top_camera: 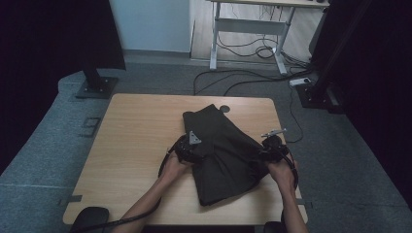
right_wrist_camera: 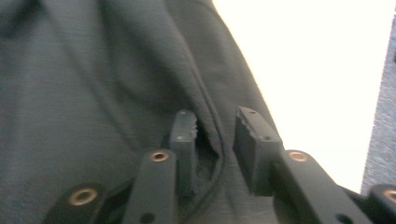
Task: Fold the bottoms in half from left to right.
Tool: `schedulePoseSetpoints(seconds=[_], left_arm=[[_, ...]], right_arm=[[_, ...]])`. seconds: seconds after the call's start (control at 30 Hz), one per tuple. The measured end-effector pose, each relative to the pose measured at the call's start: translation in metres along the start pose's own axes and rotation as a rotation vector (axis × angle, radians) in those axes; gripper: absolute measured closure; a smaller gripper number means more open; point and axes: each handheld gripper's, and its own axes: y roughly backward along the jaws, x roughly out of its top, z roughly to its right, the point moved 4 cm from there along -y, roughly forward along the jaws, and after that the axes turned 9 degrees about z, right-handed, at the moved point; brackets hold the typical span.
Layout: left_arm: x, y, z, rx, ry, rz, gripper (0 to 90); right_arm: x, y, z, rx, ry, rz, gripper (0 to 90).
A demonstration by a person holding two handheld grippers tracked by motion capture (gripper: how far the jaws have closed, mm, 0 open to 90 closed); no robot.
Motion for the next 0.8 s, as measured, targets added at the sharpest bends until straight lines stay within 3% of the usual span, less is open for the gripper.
schedulePoseSetpoints(seconds=[0.27,0.43,0.57,0.67,0.77,0.8], left_arm=[[-0.001,0.0,-0.001,-0.006,0.004,0.003,16.8],[0.003,0.007,-0.001,0.001,-0.009,-0.016,16.6],[0.013,0.019,0.006,-0.014,0.004,0.013,15.6],[0.019,0.028,0.019,-0.051,0.017,0.035,14.4],[0.016,0.032,0.036,-0.094,0.017,0.022,13.7],[0.013,0.033,0.041,-0.105,0.009,0.011,13.7]], right_arm=[[-0.018,-0.016,0.029,-0.014,-0.032,-0.035,42.3],[-0.034,-0.015,0.049,-0.049,-0.035,-0.066,38.6],[-0.044,-0.006,0.064,-0.073,-0.086,-0.047,35.6],[-0.041,-0.003,0.06,-0.027,-0.105,0.005,32.2],[-0.034,-0.011,0.051,0.034,-0.116,0.06,28.7],[-0.034,-0.011,0.051,0.034,-0.116,0.06,28.7]])
